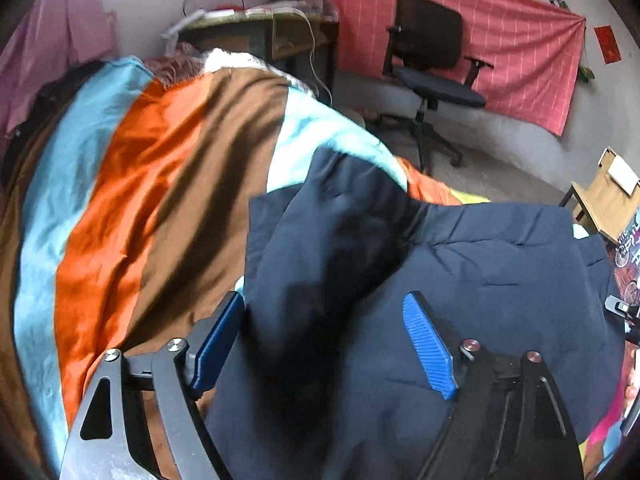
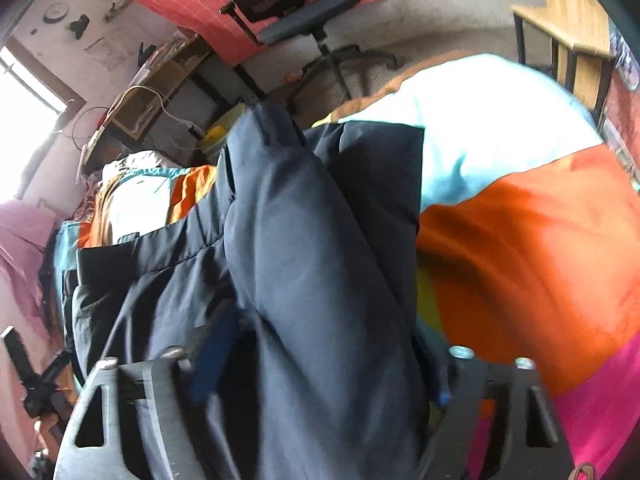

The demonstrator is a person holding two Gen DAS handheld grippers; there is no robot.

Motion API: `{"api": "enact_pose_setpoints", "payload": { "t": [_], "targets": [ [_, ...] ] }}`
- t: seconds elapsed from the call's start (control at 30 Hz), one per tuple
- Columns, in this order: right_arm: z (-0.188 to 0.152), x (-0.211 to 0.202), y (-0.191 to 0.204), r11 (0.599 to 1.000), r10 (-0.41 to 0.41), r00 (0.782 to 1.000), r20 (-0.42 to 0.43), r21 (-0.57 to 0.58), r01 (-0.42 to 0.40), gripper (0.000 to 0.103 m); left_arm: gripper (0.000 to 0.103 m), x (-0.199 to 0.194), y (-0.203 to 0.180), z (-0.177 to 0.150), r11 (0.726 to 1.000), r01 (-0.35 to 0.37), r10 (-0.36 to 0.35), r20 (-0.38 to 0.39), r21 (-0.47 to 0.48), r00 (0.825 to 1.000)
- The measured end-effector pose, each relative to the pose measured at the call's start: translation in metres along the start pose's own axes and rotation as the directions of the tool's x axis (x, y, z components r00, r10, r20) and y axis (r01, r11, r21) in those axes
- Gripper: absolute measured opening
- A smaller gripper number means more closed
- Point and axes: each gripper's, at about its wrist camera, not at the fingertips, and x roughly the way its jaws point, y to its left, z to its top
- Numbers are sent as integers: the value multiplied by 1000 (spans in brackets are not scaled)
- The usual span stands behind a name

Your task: Fold large clothes

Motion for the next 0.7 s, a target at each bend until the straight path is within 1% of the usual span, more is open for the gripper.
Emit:
{"api": "enact_pose_setpoints", "payload": {
  "t": [0.03,0.1,0.17,0.23,0.33,0.43,0.57,0.7],
  "targets": [
    [-3,-3,1,1000,-14,1000,25,-14,15,92,80,-4,-3,-2,1000,-1,0,14,10,1000],
    [-9,-8,6,998,-46,997,69,-45,50,94,81,-12,-10,-5,999,-6,5,42,32,999],
    [-15,-18,11,994,-62,990,128,-81,73,99,83,-24,-19,-11,998,-4,-1,89,57,996],
    [-20,-27,19,989,-69,981,181,-117,91,103,89,-34,-29,-17,997,-7,-3,124,80,992],
    [-31,-42,34,973,-77,965,251,-193,127,103,91,-48,-42,-25,994,4,-23,179,110,984],
    [-46,-55,48,957,-80,950,302,-244,158,103,93,-60,-51,-32,992,4,-32,221,124,975],
    [-62,-67,62,943,-69,936,344,-283,174,103,95,-75,-56,-40,993,5,-35,252,121,967],
    [-82,-82,71,935,-69,913,402,-294,200,103,96,-92,-60,-50,994,1,-32,275,113,961]
  ]
}}
